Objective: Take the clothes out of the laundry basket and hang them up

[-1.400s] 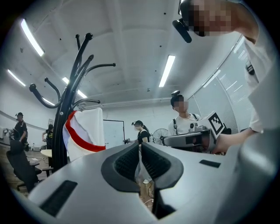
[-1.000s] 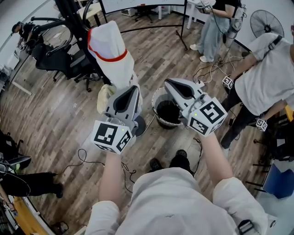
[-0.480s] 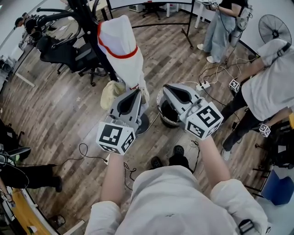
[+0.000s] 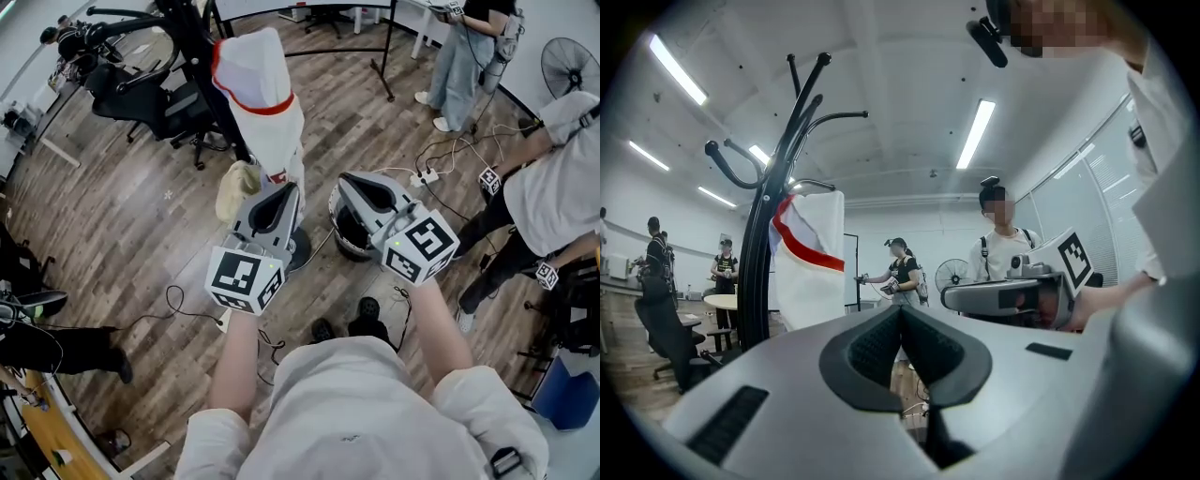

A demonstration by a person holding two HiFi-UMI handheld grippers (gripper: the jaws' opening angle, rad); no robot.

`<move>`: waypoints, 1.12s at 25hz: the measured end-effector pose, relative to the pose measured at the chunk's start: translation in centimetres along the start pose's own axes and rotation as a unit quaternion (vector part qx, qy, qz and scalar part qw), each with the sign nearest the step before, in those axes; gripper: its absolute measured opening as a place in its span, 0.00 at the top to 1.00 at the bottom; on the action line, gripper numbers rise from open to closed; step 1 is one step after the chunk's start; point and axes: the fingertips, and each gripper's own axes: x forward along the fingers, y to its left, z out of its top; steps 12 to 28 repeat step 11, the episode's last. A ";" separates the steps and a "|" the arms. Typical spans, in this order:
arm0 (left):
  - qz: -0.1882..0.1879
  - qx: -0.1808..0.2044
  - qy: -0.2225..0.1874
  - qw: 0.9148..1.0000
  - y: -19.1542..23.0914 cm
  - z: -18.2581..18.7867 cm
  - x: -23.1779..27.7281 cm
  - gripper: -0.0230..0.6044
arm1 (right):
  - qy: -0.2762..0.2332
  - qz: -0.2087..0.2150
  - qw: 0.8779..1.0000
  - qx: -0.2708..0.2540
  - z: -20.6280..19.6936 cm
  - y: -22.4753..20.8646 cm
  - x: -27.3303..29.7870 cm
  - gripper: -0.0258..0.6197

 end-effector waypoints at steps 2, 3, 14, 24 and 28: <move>0.001 0.000 -0.001 1.000 0.1 0.0 -0.1 0.93 | 0.001 0.000 1.000 -0.005 0.1 0.1 0.0 0.95; 0.002 0.000 -0.002 1.000 0.2 0.0 -0.1 0.93 | 0.002 -0.001 1.000 -0.006 0.1 0.1 0.0 0.95; 0.006 -0.005 0.000 1.000 -0.3 -0.3 0.1 0.93 | 0.003 -0.011 1.000 -0.006 -0.1 -0.5 -0.8 0.96; 0.006 -0.005 0.000 1.000 -0.3 -0.3 0.1 0.93 | 0.003 -0.011 1.000 -0.006 -0.1 -0.5 -0.8 0.96; 0.006 -0.005 0.000 1.000 -0.3 -0.3 0.1 0.93 | 0.003 -0.011 1.000 -0.006 -0.1 -0.5 -0.8 0.96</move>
